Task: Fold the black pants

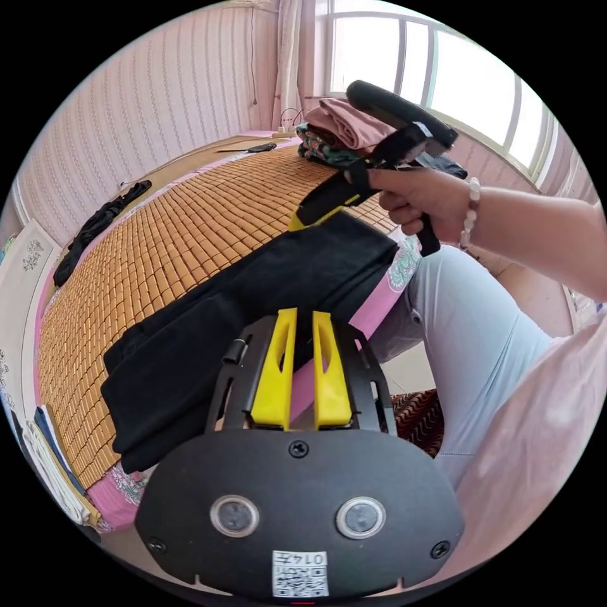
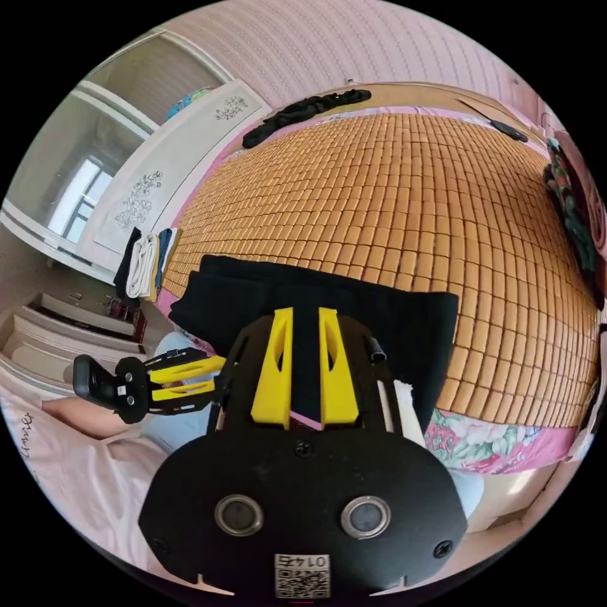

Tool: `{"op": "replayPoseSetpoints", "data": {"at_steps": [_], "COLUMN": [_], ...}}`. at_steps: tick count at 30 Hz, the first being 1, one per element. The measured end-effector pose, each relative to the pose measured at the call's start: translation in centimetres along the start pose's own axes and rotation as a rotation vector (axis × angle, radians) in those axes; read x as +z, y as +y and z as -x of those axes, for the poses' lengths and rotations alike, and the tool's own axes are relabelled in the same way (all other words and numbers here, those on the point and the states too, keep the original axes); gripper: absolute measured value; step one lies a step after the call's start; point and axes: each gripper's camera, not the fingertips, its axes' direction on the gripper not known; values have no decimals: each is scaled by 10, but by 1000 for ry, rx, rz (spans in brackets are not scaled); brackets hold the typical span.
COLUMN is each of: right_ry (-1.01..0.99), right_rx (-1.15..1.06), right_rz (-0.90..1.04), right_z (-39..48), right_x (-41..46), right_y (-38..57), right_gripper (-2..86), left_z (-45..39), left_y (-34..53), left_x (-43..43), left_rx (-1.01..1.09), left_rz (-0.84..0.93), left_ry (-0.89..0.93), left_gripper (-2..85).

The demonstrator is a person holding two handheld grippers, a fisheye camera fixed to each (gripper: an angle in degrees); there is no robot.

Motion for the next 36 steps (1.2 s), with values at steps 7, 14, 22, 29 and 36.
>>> {"op": "replayPoseSetpoints", "data": {"at_steps": [7,14,22,29,36], "right_ry": [-29,-268,-485,-434,-589], "right_rx": [318,309,56,222,322], "right_rz": [80,-49,-105,-270,-58], "right_z": [-116,-137,-106,-186,-208], "right_x": [-27,-45,-104,-133,-69], "right_y": [98,123,146,174,154], "right_gripper": [125,37,37,153,122], "left_z": [-42,-69,-83,-88,-107], "left_y": [-24,-51,-58,-50,-48], "left_x": [23,32,14,10,3], "left_rx": [92,149,153,167,277], "left_rz": [24,1,-69,-32,29], "left_ry": [71,62,-7,32,66], "left_gripper": [142,160,66,40,40]}}
